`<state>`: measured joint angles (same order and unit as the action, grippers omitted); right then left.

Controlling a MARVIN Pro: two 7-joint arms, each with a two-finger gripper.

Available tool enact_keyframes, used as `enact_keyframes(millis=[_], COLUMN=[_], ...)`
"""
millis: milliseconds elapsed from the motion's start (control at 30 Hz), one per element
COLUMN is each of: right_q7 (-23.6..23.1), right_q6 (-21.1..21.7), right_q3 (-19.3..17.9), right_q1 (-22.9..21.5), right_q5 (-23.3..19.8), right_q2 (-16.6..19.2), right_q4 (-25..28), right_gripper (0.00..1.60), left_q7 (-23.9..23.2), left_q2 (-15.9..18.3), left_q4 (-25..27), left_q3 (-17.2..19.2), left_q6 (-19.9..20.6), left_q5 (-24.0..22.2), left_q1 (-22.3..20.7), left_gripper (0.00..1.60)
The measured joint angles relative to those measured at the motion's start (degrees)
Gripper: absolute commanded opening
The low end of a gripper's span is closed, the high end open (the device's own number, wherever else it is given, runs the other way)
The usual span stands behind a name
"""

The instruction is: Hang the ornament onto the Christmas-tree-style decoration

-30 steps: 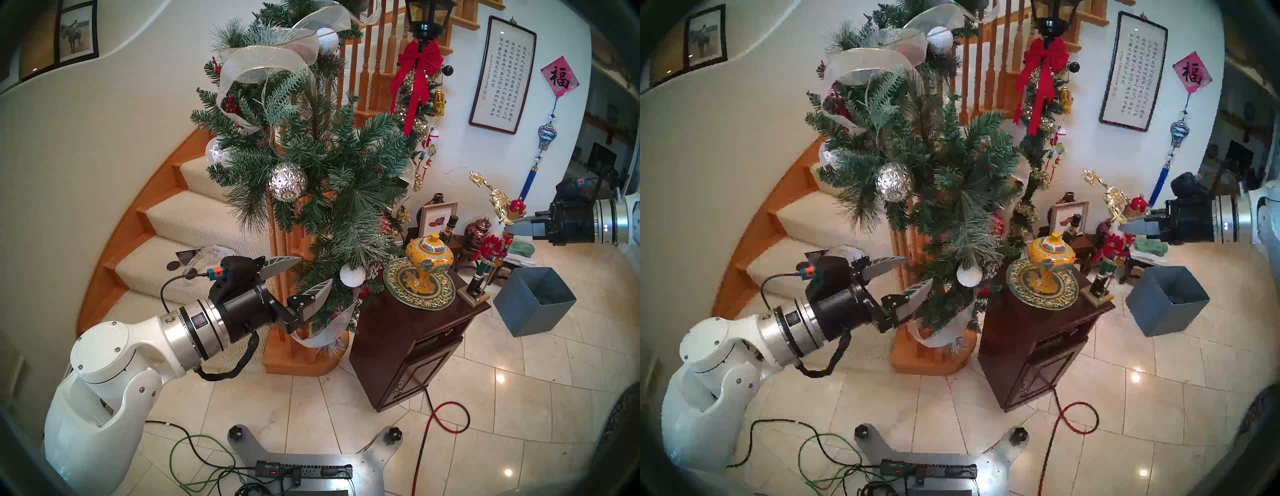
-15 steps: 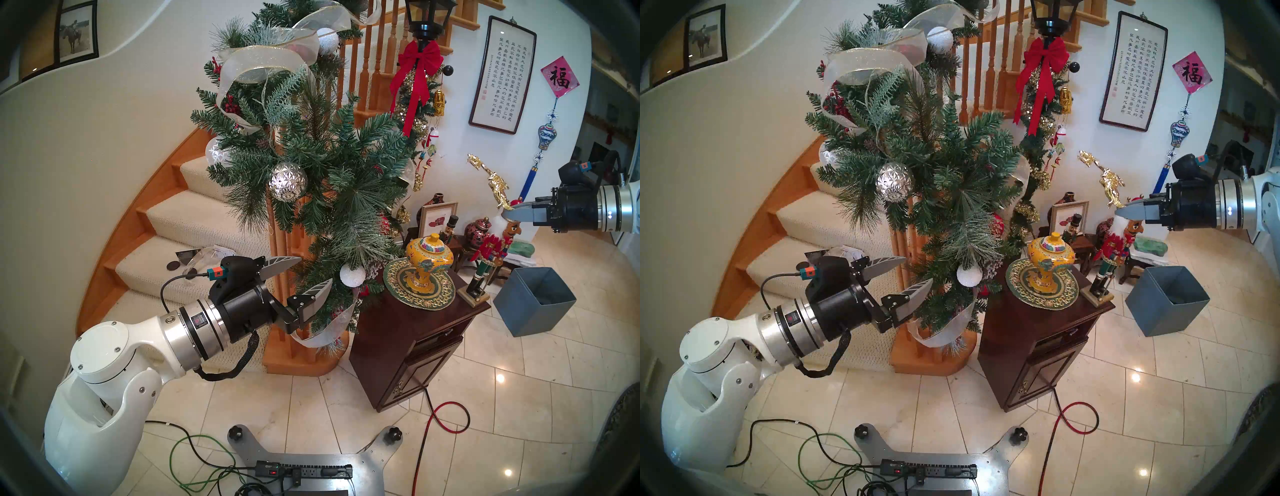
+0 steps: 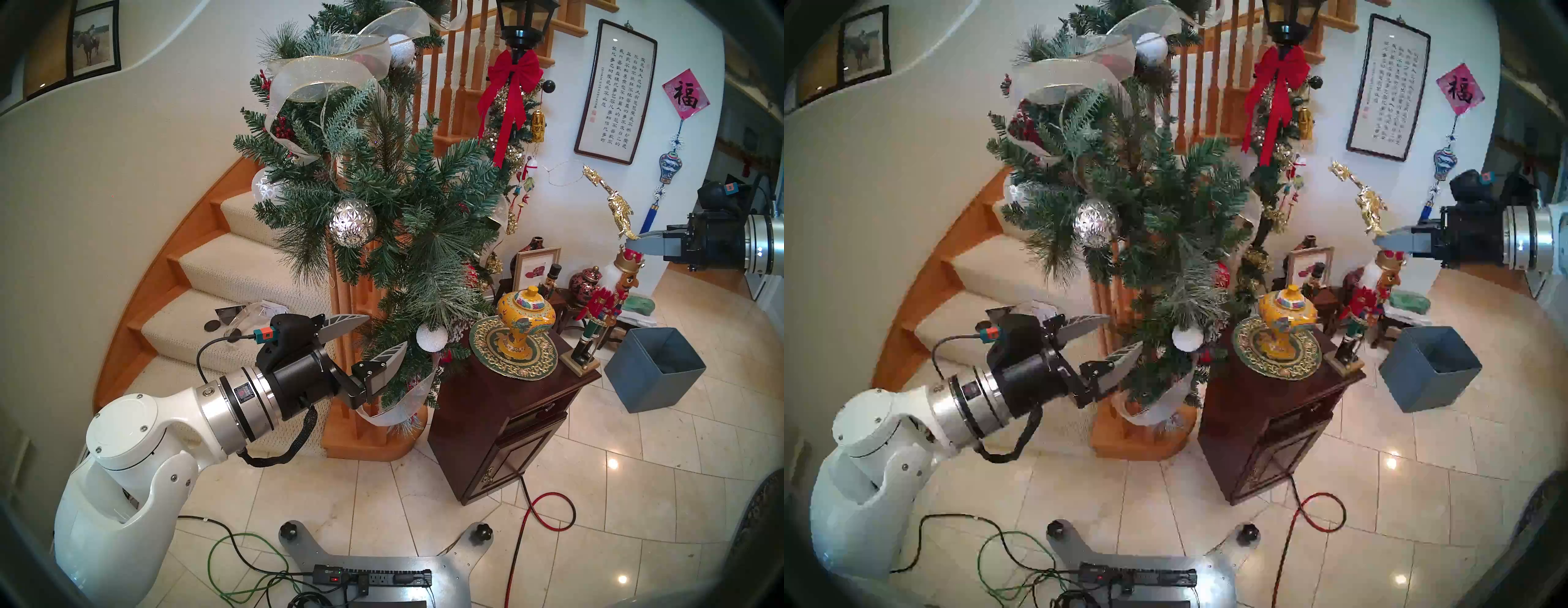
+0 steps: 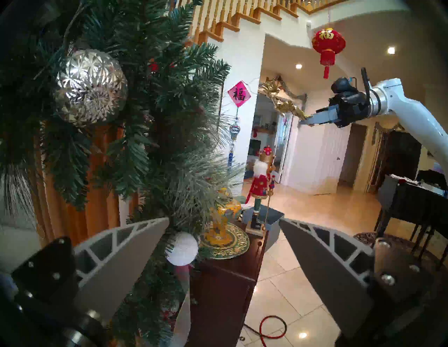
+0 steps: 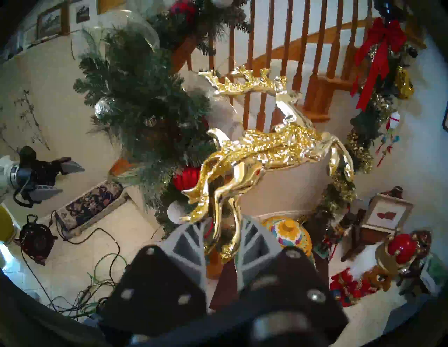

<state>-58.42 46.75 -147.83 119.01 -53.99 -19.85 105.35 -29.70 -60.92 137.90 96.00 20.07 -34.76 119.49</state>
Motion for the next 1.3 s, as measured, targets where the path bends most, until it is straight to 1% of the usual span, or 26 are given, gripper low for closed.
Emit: enact_keyframes(millis=[200, 433, 733, 1300], right_q7=[0.84, 1.37, 1.31, 0.23], right_q6=[0.80, 1.29, 1.04, -0.02], right_q3=[-2.43, -3.88, -5.61, -8.93], right_q1=[1.96, 3.70, 5.80, 7.87], right_q5=[-1.91, -3.79, -6.40, -9.22], right_q2=[-0.79, -0.62, 1.35, 5.19], right_q4=[2.24, 4.20, 5.53, 4.57], right_gripper=[0.00, 0.00, 0.00, 0.00], left_q7=[0.00, 0.00, 0.00, 0.00], left_q2=[0.00, 0.00, 0.00, 0.00], left_q4=[0.00, 0.00, 0.00, 0.00], left_q3=[0.00, 0.00, 0.00, 0.00], left_q6=[0.00, 0.00, 0.00, 0.00], left_q5=[0.00, 0.00, 0.00, 0.00], left_q1=[0.00, 0.00, 0.00, 0.00], left_gripper=[1.60, 1.60, 1.60, 1.60])
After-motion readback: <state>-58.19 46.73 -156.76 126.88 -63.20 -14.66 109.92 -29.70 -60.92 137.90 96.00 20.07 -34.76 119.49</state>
